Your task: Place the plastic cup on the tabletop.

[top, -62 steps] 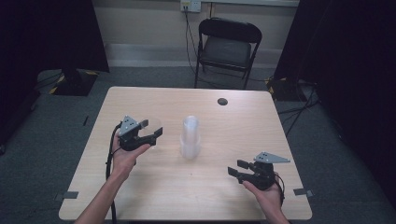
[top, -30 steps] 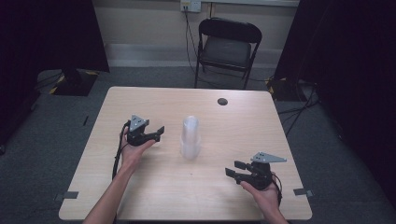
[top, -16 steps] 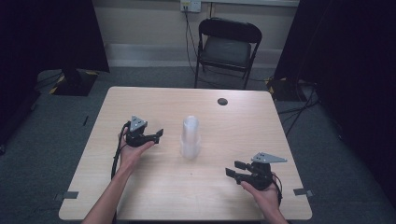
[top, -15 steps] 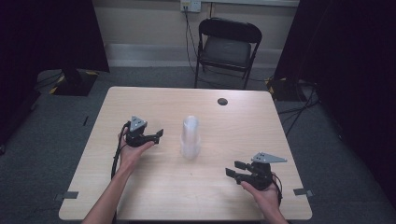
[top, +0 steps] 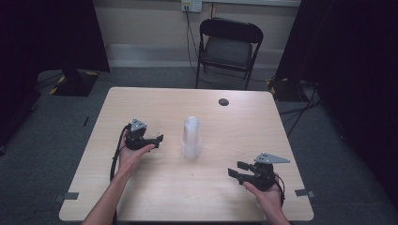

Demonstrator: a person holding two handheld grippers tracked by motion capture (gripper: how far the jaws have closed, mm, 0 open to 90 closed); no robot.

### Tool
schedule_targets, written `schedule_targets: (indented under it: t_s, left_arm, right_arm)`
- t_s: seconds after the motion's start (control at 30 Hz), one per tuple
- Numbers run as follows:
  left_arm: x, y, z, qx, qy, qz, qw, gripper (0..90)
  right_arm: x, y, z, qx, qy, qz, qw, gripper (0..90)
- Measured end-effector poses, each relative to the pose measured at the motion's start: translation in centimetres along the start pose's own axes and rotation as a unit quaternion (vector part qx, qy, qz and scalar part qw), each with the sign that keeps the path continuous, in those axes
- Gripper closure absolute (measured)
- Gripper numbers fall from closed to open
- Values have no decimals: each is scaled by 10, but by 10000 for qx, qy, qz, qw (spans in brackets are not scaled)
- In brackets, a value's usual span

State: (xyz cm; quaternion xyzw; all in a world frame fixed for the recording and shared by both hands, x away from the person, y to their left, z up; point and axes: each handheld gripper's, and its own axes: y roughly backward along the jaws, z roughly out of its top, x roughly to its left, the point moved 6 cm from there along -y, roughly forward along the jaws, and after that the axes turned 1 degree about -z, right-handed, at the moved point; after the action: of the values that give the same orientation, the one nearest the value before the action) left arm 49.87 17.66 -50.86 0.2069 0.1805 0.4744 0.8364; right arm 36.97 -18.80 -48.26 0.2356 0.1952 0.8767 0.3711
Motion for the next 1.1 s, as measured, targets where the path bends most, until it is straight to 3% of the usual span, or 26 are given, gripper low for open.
schedule_targets:
  t_s: [0.13, 0.2, 0.53, 0.73, 0.8, 0.97, 1.03, 1.1]
  left_arm:
    - [3, 4, -1, 74, -86, 39, 9999, 161]
    - [3, 7, -4, 139, 5, -79, 9999, 158]
    - [6, 22, -8, 132, -44, 16, 9999, 158]
    - [9, 33, -8, 87, 107, 32, 9999, 182]
    - [7, 37, -10, 191, 99, -45, 9998, 181]
    - [3, 45, -10, 178, 173, -85, 9997, 181]
    - [0, 52, -11, 210, 351, -86, 9991, 182]
    - [-3, 57, -12, 187, 291, -151, 9993, 182]
  right_arm:
    - [0, 0, 0, -10, -26, 10, 10000, 428]
    - [0, 0, 0, 9, -16, 8, 10000, 428]
    - [-3, 1, 1, -29, -59, -46, 10000, 423]
    - [-8, 0, 0, -20, -88, -128, 9999, 407]
    - [-9, 0, 0, -11, -69, -152, 9999, 400]
    - [-12, 0, 0, -27, -101, -206, 9997, 391]
    - [-13, 0, 0, -30, -102, -231, 9997, 390]
    - [-14, 0, 0, -28, -126, -242, 9996, 389]
